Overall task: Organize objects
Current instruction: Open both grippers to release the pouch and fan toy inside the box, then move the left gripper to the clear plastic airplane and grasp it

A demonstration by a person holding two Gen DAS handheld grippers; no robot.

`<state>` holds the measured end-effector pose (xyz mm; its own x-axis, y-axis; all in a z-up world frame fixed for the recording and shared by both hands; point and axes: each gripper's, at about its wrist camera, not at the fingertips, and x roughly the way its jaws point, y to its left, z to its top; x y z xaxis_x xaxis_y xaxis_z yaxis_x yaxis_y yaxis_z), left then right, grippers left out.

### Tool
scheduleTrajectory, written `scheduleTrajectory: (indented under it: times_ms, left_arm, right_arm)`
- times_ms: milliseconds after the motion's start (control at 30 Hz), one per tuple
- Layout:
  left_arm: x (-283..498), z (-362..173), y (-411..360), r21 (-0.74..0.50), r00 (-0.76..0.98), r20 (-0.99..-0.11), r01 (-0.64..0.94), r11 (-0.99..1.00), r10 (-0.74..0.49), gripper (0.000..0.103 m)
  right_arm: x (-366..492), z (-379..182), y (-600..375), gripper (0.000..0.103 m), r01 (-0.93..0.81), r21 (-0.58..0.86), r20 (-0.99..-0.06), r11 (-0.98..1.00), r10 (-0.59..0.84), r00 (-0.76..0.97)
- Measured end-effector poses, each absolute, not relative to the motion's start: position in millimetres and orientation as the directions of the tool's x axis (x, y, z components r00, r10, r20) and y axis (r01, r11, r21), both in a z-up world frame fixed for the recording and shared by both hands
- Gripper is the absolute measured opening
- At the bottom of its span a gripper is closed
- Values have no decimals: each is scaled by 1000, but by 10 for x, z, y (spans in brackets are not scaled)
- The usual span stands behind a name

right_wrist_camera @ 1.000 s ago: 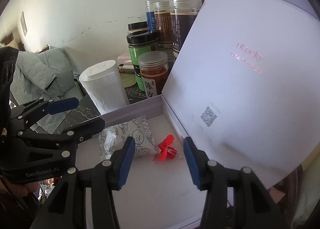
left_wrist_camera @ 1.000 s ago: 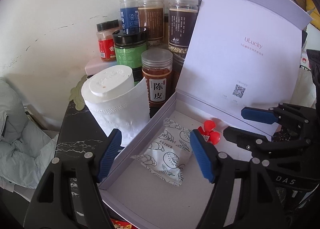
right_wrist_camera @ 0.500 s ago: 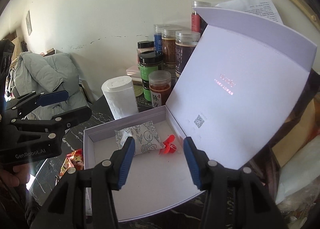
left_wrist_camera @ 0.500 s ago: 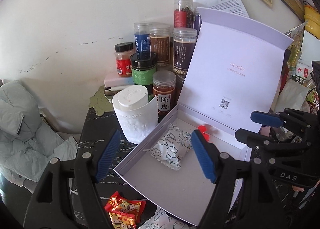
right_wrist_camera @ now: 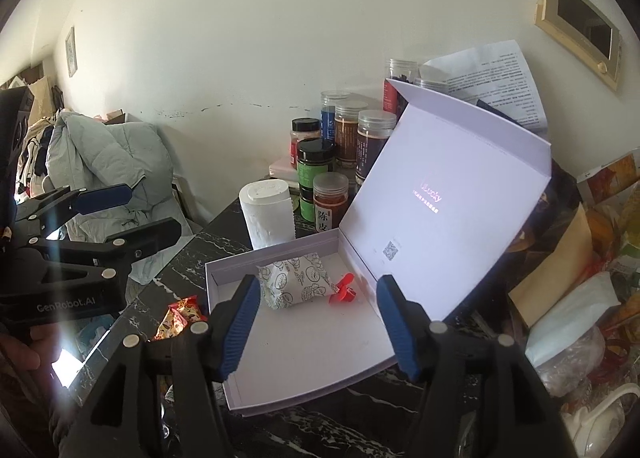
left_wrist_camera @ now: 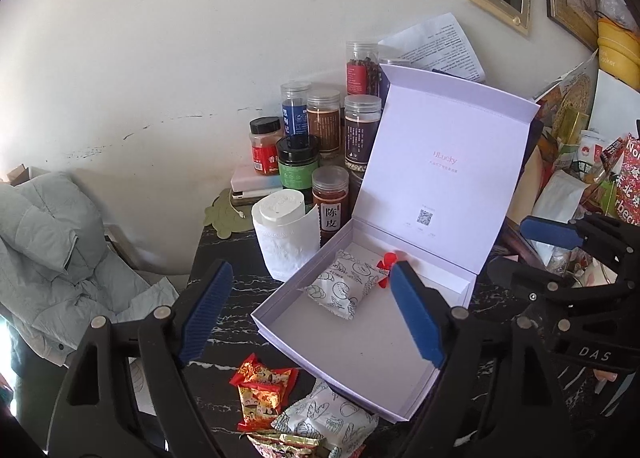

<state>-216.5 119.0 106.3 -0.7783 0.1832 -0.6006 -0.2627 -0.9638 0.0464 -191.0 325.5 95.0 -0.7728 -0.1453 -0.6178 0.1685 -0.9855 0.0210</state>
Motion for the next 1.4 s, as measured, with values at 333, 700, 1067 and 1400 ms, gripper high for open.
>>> scheduleTrajectory:
  times_ms: [333, 700, 1067, 1400]
  left_arm:
    - [-1655, 1280, 1112, 55, -803, -570, -249, -967, 174, 90]
    - [-1163, 1304, 962, 36, -814, -558, -216, -976, 159, 95]
    - [-877, 1070, 779, 13, -793, -591, -197, -980, 151, 95]
    - [-692, 795, 544, 1, -776, -617, -165, -986, 129, 95]
  right_arm:
    - [-1409, 1205, 3129, 67, 184, 9, -580, -983, -155, -800]
    - [-970, 1217, 3015, 68, 196, 14, -568, -981, -169, -805]
    - [-703, 943, 2880, 69, 201, 32, -596, -979, -181, -783]
    - [-595, 602, 2681, 69, 230, 58, -627, -971, -215, -748]
